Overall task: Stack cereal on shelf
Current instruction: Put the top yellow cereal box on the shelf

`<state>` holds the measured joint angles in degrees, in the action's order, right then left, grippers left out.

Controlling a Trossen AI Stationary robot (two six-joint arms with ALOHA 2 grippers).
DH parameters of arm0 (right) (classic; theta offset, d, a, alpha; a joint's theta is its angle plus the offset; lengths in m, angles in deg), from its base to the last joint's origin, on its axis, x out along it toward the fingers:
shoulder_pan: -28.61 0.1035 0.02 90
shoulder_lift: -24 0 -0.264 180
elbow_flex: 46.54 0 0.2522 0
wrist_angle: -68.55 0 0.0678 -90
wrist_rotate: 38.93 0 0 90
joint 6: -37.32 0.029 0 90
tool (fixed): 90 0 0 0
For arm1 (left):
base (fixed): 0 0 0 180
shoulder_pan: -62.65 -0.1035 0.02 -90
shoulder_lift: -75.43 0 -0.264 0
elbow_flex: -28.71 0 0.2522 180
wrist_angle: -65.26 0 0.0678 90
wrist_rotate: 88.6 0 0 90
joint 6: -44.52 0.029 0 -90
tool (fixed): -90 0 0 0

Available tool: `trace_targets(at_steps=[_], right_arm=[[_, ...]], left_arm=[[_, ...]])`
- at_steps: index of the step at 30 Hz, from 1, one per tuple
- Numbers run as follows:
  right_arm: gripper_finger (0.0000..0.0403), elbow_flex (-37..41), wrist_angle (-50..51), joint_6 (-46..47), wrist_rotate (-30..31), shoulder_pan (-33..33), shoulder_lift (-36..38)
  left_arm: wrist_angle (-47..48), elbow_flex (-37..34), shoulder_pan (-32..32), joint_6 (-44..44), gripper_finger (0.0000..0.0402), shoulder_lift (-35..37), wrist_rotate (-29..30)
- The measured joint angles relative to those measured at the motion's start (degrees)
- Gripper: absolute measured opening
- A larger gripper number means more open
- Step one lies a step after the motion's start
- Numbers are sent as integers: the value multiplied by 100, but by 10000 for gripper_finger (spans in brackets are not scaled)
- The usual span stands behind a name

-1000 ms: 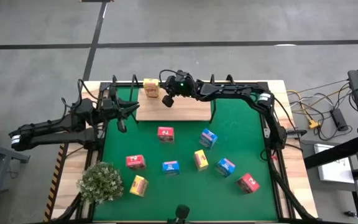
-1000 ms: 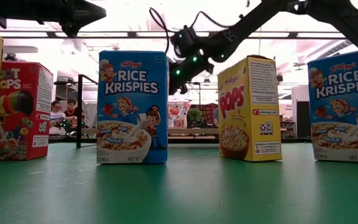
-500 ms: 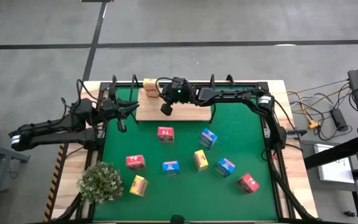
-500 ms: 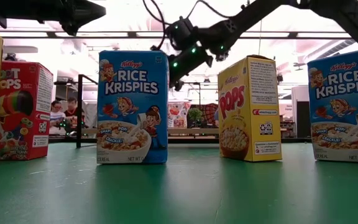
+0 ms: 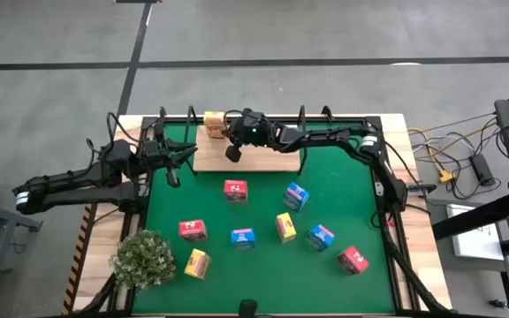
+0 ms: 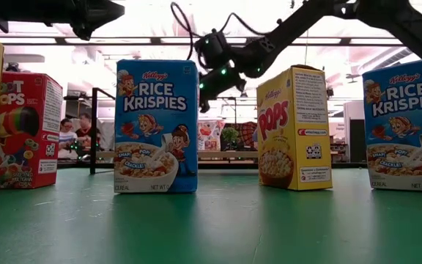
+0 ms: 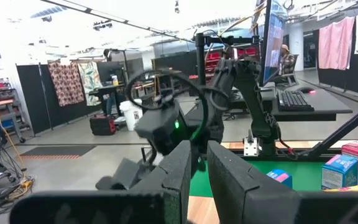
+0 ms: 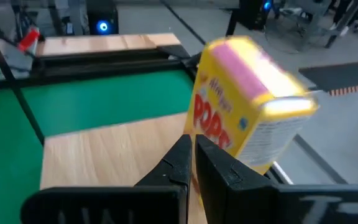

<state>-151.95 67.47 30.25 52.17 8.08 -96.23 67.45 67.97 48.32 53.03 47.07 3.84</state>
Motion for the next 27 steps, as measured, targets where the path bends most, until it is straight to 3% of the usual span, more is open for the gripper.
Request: trace_targets(at_steps=[5, 27], right_arm=[[12, 4, -71, -32, 335, -24, -83], [12, 4, -185, -134, 190, -188, -85]], left_arm=[[1, 0, -2, 0, 36, -3, 0], [4, 0, -1, -20, 36, -4, 0]])
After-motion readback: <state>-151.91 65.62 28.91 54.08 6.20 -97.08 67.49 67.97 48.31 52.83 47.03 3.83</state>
